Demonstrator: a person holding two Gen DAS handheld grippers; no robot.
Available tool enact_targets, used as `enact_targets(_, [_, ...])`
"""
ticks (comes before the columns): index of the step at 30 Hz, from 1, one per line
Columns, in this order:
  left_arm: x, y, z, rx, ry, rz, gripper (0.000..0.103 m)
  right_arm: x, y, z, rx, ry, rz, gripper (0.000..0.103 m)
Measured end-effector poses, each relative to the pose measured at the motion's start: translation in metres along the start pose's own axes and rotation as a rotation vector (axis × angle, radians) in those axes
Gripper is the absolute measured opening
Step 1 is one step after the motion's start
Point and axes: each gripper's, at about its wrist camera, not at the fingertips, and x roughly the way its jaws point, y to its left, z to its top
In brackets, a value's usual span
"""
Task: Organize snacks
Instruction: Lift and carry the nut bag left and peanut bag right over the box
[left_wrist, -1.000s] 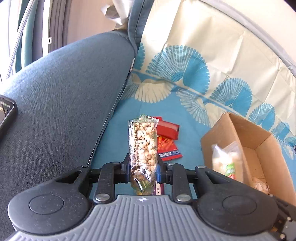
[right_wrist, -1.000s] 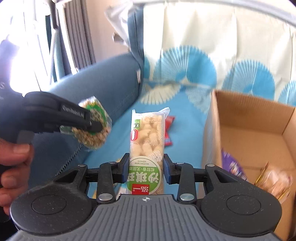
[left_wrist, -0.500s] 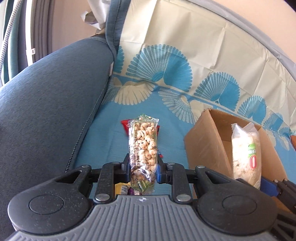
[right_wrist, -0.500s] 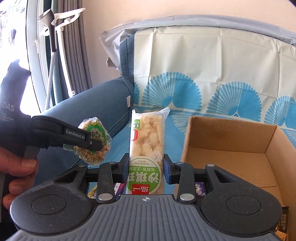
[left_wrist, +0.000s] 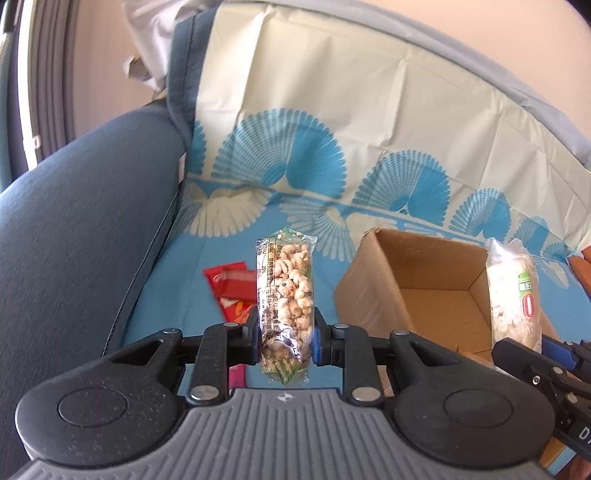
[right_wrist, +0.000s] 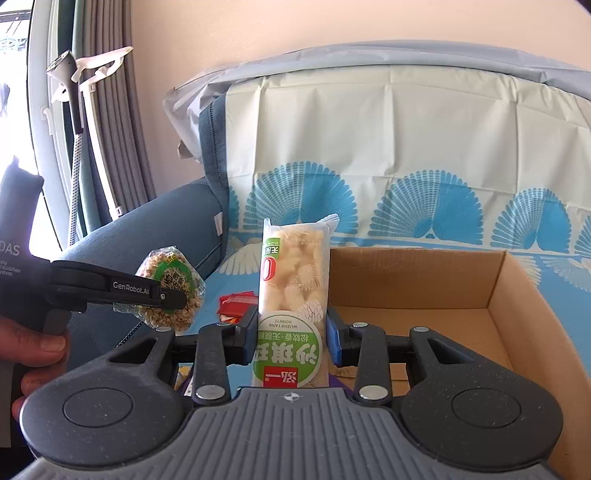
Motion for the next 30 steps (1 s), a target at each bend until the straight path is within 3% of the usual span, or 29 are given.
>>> enact_targets(16, [-0.015, -0.068, 0.004, 0.093, -0.164, -0.176, 0.027, -0.013, -0.033, 0.002, 0.044, -0.034, -0.083, 0.038])
enact_targets(25, [-0.012, -0.105, -0.002, 0.134, -0.174, -0.275, 0.027, -0.016, -0.048, 0.001, 0.065, -0.046, -0.157, 0.038])
enact_targets(30, [-0.011, -0.121, -0.006, 0.154, -0.176, -0.317, 0.027, -0.018, -0.066, 0.0, 0.105, -0.052, -0.246, 0.038])
